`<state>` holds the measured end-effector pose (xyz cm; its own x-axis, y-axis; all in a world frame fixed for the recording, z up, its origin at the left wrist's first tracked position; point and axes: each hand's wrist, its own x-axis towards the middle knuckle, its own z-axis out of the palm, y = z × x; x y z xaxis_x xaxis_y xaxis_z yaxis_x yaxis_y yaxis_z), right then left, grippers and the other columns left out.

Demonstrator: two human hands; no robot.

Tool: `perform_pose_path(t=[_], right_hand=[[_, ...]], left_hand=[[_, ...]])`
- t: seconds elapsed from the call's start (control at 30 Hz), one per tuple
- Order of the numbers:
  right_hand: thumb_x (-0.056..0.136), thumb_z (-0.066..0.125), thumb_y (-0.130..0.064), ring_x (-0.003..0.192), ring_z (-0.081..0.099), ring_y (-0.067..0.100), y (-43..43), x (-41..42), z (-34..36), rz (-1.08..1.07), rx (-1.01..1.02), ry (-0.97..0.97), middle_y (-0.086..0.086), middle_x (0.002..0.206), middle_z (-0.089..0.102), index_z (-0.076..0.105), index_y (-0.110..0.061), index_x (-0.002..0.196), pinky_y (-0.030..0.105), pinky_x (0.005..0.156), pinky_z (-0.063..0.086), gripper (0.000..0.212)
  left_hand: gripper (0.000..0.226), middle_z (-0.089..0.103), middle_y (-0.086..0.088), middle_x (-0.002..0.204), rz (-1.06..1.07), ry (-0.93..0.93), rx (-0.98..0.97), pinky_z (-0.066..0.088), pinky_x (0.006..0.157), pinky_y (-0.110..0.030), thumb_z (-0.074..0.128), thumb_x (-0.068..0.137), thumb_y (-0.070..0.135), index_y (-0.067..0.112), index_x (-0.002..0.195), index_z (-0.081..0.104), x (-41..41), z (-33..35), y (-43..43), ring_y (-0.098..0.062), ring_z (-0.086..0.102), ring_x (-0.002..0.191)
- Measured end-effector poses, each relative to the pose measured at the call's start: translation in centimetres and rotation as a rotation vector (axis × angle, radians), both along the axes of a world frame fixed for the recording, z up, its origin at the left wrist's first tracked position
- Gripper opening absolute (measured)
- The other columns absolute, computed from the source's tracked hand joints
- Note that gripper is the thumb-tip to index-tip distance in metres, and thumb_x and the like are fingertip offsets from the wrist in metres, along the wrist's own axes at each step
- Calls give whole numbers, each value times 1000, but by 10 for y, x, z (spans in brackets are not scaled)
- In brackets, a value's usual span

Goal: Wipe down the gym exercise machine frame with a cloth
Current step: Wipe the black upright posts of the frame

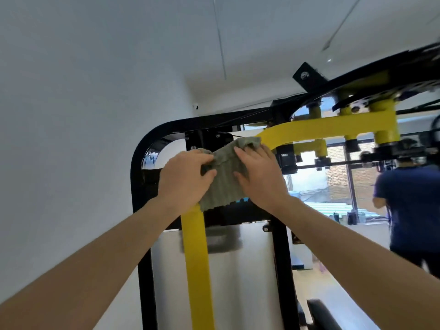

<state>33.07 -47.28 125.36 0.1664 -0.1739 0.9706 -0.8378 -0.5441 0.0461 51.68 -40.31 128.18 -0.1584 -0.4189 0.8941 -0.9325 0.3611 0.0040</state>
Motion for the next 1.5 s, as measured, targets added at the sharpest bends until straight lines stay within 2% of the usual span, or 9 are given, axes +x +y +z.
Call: perform_pose_path(t=[0.17,0.43,0.63,0.8,0.97,1.13,1.3,1.4,1.5], right_hand=[[93,68,-32,140,44,28,-5,-31,25,-91,-36,20,12,145,55,51,-9,144,41,124,21,59],[92,66,-24,117,60,34,-29,-109,48,-171,-186,-34,15,122,68,63,-3,130,46,103,48,43],[86,71,-11,97,66,33,-47,-168,62,-213,-347,-47,10,99,74,74,-6,111,38,84,53,26],[79,73,5,96,63,32,-60,-192,46,-134,-441,-110,12,91,72,75,-3,88,34,82,52,13],[77,72,5,85,67,35,-62,-205,-14,42,-363,-175,17,90,72,75,2,86,33,76,51,10],[85,68,-5,81,68,23,-70,-204,-115,204,-29,-274,8,92,74,79,-8,97,10,74,36,17],[88,64,-19,79,66,15,-96,-195,-187,271,259,-273,-4,87,75,80,-23,98,26,69,49,20],[92,65,-20,82,66,16,-118,-188,-204,224,367,-307,-9,86,76,80,-27,98,28,78,49,18],[90,66,-16,79,65,11,-139,-178,-196,213,447,-366,-11,87,75,80,-29,99,21,76,49,21]], left_hand=[[52,64,6,130,43,-48,48,47,97,-38,63,95,43,30,144,52,-32,9,-22,-20,59,117],[54,61,4,136,20,-101,-55,47,98,-39,61,96,44,28,146,50,-101,36,-48,-21,55,122],[31,70,3,120,-29,-87,-210,40,88,-30,66,95,33,27,126,70,-152,57,-66,-22,57,107],[15,69,-1,102,-78,-128,-332,55,80,-41,68,93,21,16,103,78,-186,47,-76,-23,64,94],[13,69,1,102,-70,-135,-301,52,73,-33,68,92,26,18,98,77,-201,6,-81,-20,64,92],[12,68,2,92,-20,-147,-66,50,77,-35,70,89,29,19,94,75,-194,-86,-98,-22,64,89],[11,67,10,94,18,-15,143,37,76,-20,67,92,32,26,98,74,-192,-162,-118,-1,51,83],[9,70,10,91,-10,45,195,51,77,-26,68,93,30,24,95,75,-188,-182,-136,-4,58,82],[11,70,9,93,0,77,179,45,73,-18,67,94,30,22,97,74,-184,-185,-158,-3,59,83]])
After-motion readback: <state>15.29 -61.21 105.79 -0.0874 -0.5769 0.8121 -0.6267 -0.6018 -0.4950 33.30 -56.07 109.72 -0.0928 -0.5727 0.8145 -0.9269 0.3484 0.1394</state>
